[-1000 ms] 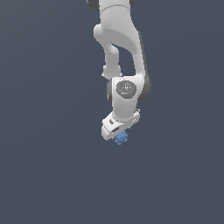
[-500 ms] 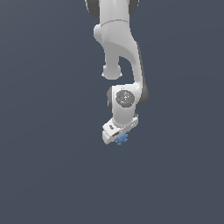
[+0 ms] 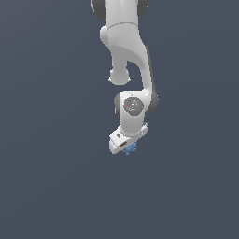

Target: Pick up the object and move it to a goal position.

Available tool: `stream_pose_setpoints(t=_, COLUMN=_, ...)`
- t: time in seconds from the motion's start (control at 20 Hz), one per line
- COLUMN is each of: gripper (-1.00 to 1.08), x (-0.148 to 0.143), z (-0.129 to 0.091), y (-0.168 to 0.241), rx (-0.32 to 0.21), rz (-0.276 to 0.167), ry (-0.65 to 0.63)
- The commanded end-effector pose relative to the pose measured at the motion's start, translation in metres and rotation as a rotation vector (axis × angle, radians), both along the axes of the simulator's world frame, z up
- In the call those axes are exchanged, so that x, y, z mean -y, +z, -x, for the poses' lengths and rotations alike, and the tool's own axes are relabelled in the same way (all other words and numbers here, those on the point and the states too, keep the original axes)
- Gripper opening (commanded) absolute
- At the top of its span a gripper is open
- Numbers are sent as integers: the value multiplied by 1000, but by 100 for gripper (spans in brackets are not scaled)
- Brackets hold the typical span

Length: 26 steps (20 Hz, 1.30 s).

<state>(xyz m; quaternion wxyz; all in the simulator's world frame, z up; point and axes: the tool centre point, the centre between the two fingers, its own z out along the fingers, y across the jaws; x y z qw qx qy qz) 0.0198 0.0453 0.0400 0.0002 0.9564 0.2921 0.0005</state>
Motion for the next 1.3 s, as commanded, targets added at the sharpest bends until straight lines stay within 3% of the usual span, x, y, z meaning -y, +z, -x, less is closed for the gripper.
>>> stream_pose_setpoints(t=0.0, gripper=-100, x=0, z=0, y=-1, rx=-1, rz=0, ry=0)
stream_pose_setpoints(t=0.65, gripper=-100, x=16, z=12, y=24, rx=-1, rz=1, ry=0)
stream_pose_setpoints(t=1.25, gripper=-100, x=68, z=53, y=106, rx=-1, rz=1, ry=0)
